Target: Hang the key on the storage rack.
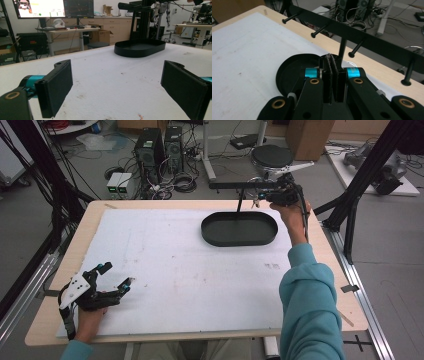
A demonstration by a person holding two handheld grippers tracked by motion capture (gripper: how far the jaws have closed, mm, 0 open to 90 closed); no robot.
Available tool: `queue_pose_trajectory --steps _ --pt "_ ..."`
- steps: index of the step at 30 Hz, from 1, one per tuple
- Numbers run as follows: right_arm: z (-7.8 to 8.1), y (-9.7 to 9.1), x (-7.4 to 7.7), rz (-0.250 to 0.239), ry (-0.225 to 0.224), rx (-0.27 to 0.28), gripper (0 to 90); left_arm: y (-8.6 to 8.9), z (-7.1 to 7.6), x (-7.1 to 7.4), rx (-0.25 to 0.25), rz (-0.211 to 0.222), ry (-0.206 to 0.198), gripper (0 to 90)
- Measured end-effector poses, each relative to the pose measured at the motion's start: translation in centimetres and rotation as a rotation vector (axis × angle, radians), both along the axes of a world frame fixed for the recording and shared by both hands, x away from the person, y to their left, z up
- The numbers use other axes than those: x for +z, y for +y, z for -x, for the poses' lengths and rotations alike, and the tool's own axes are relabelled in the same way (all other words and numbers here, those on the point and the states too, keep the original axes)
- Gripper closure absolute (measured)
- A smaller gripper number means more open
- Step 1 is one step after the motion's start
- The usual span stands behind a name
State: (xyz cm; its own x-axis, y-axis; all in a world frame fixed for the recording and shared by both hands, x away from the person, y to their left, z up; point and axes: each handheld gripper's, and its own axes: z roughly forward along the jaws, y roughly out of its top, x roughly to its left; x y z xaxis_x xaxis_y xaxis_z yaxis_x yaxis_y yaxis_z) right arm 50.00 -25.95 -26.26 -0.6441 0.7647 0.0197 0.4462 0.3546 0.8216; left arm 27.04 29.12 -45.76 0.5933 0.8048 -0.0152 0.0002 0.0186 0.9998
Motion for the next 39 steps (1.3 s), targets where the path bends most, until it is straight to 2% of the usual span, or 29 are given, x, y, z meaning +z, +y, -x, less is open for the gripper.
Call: queue_pose_trajectory --steps 1,3,5,16,22,39 --pt "-0.2 0.1 0.1 -0.002 0.013 0.0 88.6 0.0 0.0 0.0 0.0 -0.001 0.0 10.9" --pt "-0.4 0.5 0.4 0.011 -0.005 -0.014 88.6 0.0 0.0 0.0 -0.001 0.0 0.0 10.9" --pt "-0.6 0.8 0.4 0.031 -0.005 -0.022 88.6 0.0 0.0 0.0 -0.001 0.0 0.0 10.9" --pt "-1.5 1.6 -0.5 0.059 -0.004 -0.051 88.6 0.0 0.0 0.0 -0.001 0.001 0.001 10.9" --pt "-1.8 1.4 -0.8 0.054 0.01 -0.081 88.6 0.0 0.0 0.0 0.0 -0.002 0.003 10.9" --pt "-2.3 1.2 -1.3 0.058 0.019 -0.101 88.5 0.0 0.0 0.0 0.0 -0.003 0.004 10.9"
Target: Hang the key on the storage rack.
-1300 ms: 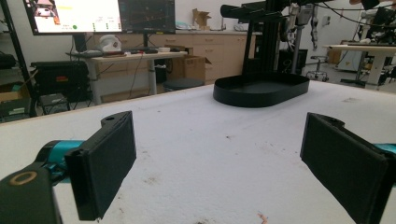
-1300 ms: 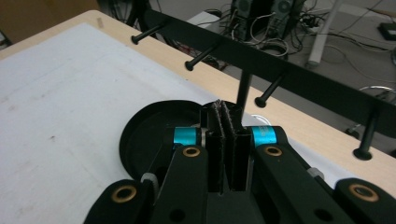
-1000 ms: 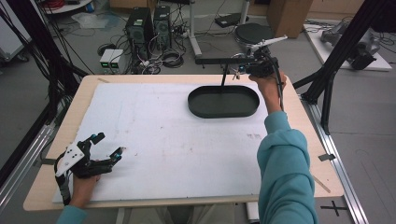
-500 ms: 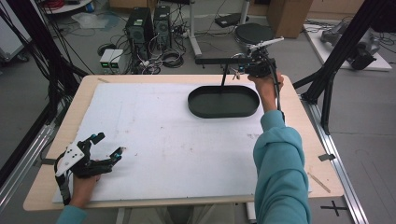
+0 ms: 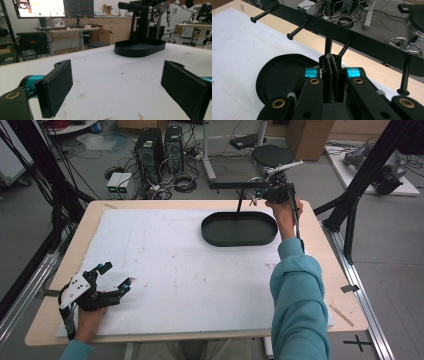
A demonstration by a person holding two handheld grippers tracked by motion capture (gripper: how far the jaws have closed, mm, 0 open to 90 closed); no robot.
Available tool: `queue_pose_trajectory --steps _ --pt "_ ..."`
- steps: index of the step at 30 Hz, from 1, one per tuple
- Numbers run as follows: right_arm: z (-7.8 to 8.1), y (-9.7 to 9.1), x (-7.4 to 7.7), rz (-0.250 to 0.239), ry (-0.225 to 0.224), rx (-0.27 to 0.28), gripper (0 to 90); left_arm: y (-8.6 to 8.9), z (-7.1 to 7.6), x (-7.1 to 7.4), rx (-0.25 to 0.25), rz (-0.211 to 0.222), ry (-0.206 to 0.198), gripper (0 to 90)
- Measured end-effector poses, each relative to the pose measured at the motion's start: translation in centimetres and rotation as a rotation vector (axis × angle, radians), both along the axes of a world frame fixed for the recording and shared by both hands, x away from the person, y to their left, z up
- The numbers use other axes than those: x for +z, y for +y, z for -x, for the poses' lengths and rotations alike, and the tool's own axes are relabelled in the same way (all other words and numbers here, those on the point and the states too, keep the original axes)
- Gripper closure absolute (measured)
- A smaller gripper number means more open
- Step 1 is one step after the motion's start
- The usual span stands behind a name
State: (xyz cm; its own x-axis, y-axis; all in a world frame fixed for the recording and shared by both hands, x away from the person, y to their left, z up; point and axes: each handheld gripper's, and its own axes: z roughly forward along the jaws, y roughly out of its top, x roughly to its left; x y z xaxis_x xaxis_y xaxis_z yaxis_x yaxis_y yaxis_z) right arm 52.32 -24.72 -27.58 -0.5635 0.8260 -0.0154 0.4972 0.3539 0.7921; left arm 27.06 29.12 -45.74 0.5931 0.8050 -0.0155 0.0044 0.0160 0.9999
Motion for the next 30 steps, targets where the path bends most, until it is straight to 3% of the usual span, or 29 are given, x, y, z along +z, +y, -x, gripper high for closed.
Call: queue_pose_trajectory --steps 30 --pt "-0.68 -0.51 -0.48 -0.003 -0.019 -0.018 88.4 -0.03 -0.02 0.02 -0.002 -0.001 0.003 10.9"
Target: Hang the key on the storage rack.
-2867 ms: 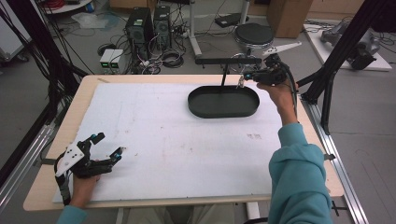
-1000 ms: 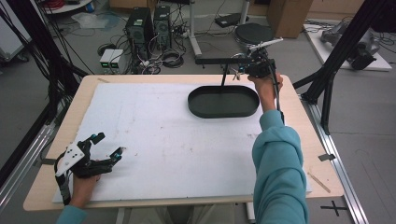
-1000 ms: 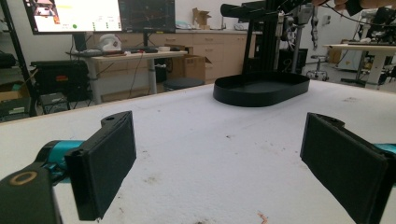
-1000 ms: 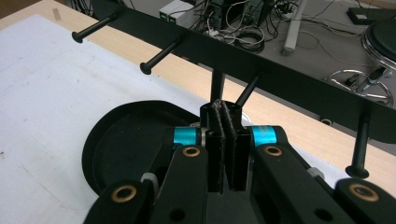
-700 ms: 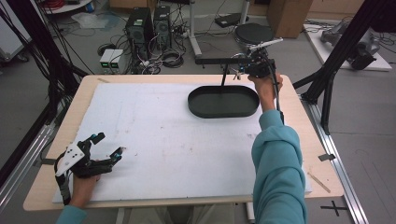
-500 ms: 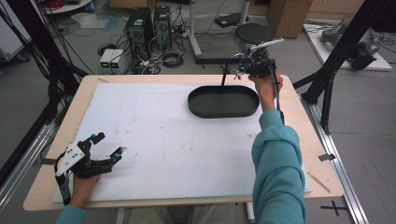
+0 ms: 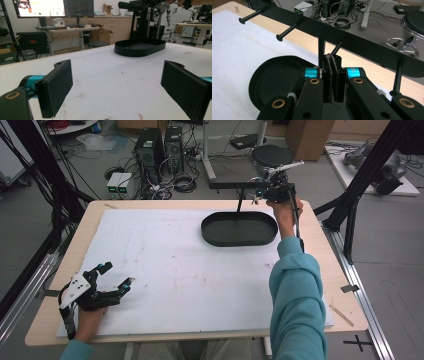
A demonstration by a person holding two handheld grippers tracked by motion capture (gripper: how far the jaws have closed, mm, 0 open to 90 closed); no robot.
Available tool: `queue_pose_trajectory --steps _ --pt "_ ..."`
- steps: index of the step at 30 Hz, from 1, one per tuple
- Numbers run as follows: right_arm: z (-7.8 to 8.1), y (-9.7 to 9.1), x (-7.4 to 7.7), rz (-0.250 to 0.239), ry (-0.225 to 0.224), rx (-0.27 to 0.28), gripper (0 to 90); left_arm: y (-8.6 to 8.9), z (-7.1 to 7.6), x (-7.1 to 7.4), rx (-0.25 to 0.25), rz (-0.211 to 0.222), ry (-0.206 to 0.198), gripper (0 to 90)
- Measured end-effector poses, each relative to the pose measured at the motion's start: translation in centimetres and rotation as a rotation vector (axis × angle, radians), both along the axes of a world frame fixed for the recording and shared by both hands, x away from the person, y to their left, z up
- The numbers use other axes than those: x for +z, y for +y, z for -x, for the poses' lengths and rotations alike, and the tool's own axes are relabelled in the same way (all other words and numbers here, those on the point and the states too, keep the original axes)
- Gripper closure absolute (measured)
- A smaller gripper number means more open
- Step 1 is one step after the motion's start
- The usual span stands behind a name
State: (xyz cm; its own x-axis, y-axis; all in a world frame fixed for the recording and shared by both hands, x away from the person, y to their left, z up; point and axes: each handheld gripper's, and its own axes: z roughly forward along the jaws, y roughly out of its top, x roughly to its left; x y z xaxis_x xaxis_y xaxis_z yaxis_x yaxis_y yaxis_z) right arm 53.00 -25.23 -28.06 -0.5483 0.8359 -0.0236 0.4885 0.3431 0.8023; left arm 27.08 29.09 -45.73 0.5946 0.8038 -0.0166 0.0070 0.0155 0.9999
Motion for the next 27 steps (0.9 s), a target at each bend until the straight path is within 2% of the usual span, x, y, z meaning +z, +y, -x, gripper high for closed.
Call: queue_pose_trajectory --steps 17,23,27 --pt "-0.06 -0.04 0.0 0.027 -0.018 0.007 87.1 0.01 0.0 0.01 -0.001 -0.005 0.0 10.9" --pt "0.06 -0.41 0.27 -0.003 -0.044 -0.012 88.4 0.02 0.0 0.01 -0.001 -0.006 0.0 10.8" --pt "0.16 -0.63 0.36 0.003 -0.039 -0.017 88.4 0.01 0.01 0.01 -0.002 -0.006 0.0 10.9"
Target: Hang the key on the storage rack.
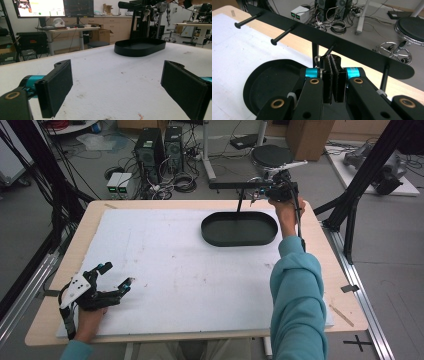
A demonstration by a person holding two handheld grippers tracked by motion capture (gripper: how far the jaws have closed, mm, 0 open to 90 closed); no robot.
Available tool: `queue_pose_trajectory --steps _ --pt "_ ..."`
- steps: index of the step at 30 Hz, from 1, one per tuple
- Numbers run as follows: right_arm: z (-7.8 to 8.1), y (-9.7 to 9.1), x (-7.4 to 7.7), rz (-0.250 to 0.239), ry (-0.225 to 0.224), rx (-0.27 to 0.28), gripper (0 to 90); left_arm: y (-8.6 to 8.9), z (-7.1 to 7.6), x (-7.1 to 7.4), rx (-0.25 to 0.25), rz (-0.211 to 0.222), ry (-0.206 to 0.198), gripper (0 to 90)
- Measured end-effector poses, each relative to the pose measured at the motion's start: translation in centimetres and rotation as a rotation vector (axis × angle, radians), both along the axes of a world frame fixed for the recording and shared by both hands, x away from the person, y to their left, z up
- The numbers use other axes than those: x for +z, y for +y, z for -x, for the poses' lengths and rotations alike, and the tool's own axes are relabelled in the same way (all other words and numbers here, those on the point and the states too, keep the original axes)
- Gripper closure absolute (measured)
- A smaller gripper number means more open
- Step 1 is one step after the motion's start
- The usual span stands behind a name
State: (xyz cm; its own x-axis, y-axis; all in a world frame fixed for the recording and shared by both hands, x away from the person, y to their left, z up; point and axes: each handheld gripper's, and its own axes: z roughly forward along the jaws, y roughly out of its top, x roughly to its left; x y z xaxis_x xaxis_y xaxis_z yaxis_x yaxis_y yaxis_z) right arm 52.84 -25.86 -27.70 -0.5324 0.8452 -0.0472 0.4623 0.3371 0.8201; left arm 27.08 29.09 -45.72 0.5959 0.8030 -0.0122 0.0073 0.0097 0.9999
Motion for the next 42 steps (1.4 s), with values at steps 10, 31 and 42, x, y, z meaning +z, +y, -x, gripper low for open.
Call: queue_pose_trajectory --steps 10,31,42 --pt "0.9 -0.1 0.1 -0.021 -0.006 -0.046 58.2 0.0 0.0 0.0 0.002 -0.002 -0.002 10.9" --pt "10.3 -1.5 -2.2 -0.238 -0.163 0.209 0.5 0.0 0.0 0.0 0.004 0.0 -0.001 10.9" --pt "17.1 -3.9 -7.9 -0.331 -0.309 0.253 0.5 -0.1 0.0 0.0 0.009 -0.003 -0.005 10.9"
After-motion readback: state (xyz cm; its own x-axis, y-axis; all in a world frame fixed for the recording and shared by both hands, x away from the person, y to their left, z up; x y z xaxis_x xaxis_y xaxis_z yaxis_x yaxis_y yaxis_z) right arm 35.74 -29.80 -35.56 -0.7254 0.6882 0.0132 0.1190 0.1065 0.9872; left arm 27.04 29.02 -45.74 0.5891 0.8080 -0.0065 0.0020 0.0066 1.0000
